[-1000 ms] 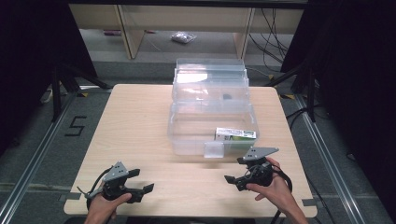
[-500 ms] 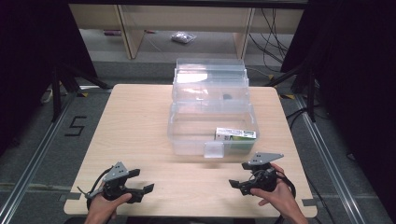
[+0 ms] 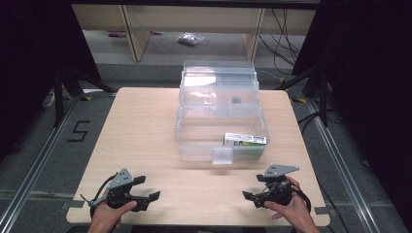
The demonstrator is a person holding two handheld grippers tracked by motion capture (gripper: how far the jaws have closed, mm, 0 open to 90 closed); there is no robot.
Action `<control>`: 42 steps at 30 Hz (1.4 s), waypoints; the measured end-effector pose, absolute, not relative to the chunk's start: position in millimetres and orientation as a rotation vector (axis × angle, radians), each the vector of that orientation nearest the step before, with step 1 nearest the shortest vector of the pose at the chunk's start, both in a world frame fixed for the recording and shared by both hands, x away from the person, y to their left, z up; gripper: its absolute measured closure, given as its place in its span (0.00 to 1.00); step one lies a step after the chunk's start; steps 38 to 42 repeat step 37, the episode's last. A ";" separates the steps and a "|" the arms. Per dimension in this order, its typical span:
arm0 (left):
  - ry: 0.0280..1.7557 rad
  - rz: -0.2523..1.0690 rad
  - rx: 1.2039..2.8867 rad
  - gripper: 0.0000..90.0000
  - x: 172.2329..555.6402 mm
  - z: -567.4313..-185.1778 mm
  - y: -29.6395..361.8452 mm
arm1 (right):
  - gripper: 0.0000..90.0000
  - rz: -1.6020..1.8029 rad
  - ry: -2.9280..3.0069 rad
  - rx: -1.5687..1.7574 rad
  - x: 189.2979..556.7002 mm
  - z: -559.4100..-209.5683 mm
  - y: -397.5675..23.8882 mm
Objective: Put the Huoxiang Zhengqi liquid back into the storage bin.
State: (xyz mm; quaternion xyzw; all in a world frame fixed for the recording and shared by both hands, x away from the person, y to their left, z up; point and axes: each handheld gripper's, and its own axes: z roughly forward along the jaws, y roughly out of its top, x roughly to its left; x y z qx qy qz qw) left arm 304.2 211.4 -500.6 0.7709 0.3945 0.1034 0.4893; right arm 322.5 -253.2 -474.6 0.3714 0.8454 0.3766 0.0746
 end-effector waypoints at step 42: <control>0.956 0.247 1.892 0.17 304.3 -499.5 212.1 | 0.18 1.114 2.450 1.255 300.7 -488.3 -274.3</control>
